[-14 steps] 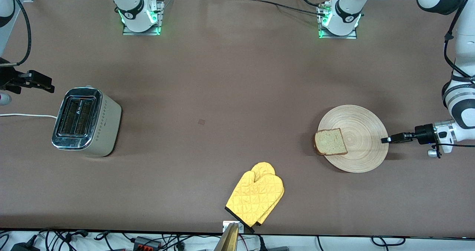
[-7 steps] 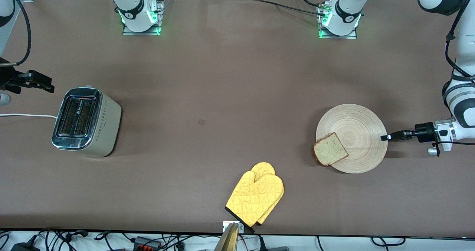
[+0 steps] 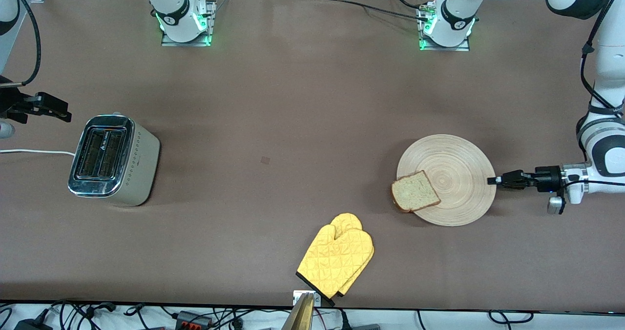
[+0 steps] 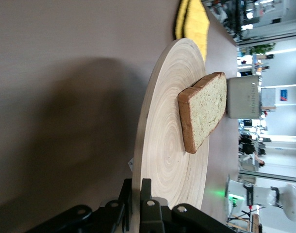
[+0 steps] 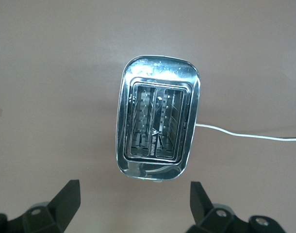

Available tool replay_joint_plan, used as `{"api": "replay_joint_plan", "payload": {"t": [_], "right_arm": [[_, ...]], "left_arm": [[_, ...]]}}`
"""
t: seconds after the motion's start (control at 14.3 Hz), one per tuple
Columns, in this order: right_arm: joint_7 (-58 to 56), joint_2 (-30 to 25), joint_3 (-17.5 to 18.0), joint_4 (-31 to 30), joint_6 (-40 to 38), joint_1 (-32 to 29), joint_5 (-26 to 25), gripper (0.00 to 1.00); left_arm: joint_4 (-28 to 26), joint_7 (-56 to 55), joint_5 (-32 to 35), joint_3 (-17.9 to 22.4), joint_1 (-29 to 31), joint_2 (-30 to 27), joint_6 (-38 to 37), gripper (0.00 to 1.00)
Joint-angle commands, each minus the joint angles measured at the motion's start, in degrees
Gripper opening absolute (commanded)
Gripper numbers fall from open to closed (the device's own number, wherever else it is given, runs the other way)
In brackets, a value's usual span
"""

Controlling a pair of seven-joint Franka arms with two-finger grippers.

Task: Move plate and put bread in toaster
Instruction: 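Slide the plate with the bread toward the toaster with the left gripper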

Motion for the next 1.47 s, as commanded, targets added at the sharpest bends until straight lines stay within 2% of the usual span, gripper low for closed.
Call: {"api": "replay_joint_plan", "payload": {"t": [0.0,0.14,0.28,0.42,0.77,0.98,1.4], "right_arm": [[-1.01,-0.21,-0.12,0.72,-0.87,0.01,0.65,1.0],[-1.01,-0.12,-0.12,0.72,-0.96,0.1,0.65,1.0],[-1.1,-0.21,-0.12,0.63,-1.05,0.1,0.82,1.0],[-0.92,-0.21,-0.12,0.63,-1.05,0.01,0.82,1.0],[-1.01,-0.38,-0.21,0.63,-1.22,-0.08,0.74,1.0],[-0.75,-0.38,-0.21,0.63,-1.75,-0.08,0.74,1.0],[-0.13,-0.03,-0.04,0.54,-3.16,0.27,0.56,1.0]], "left_arm": [[0.96,0.04,-2.38,-4.12,-1.99,1.52,-2.28,0.01],[0.43,0.04,-2.65,-4.3,-6.91,1.52,-5.43,0.01],[0.34,-0.66,-5.18,-4.3,-11.57,2.39,-5.53,0.01],[0.26,-0.66,-11.67,-4.21,-17.28,5.02,-4.66,0.01],[0.17,-0.66,-21.61,-4.13,-29.41,7.06,8.42,0.01],[0.08,-0.75,-25.32,-4.13,-33.99,8.72,12.65,0.01],[0.08,0.22,-25.06,-4.13,-38.48,10.4,14.6,0.01]]}}
